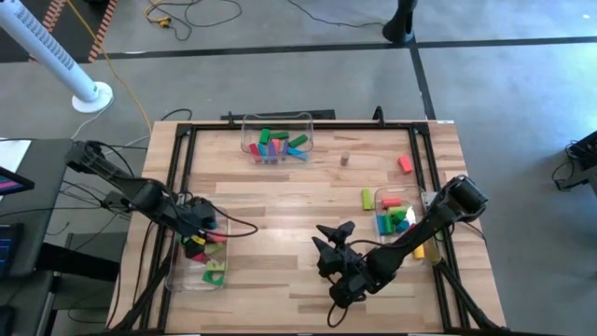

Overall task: Sort blocks by size
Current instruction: Put the brown cylindrical block into the right transparent bin

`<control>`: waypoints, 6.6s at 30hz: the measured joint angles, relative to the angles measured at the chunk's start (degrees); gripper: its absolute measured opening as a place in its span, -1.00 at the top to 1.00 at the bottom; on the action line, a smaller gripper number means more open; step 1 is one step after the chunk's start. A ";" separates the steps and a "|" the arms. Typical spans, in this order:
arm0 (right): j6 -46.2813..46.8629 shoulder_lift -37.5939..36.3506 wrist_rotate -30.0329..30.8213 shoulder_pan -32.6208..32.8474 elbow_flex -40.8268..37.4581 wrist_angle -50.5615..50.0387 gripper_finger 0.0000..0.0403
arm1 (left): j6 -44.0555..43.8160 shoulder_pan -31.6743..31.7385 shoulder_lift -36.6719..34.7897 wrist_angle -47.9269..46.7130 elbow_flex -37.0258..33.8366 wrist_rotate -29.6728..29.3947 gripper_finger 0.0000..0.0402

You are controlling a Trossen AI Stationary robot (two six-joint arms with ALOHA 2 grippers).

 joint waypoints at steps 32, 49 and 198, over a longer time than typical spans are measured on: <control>32.56 -23.41 -22.44 -16.51 -0.02 -40.90 -0.16 | 46.28 5.81 23.34 40.08 5.84 -16.29 -0.02; 12.46 -23.50 -36.94 -37.77 -9.63 -25.82 -0.16 | 52.88 16.50 33.93 57.04 5.84 -10.61 0.09; -3.21 -21.49 -51.20 -17.12 -12.15 24.87 0.20 | 51.44 20.02 37.46 78.27 5.84 0.72 0.17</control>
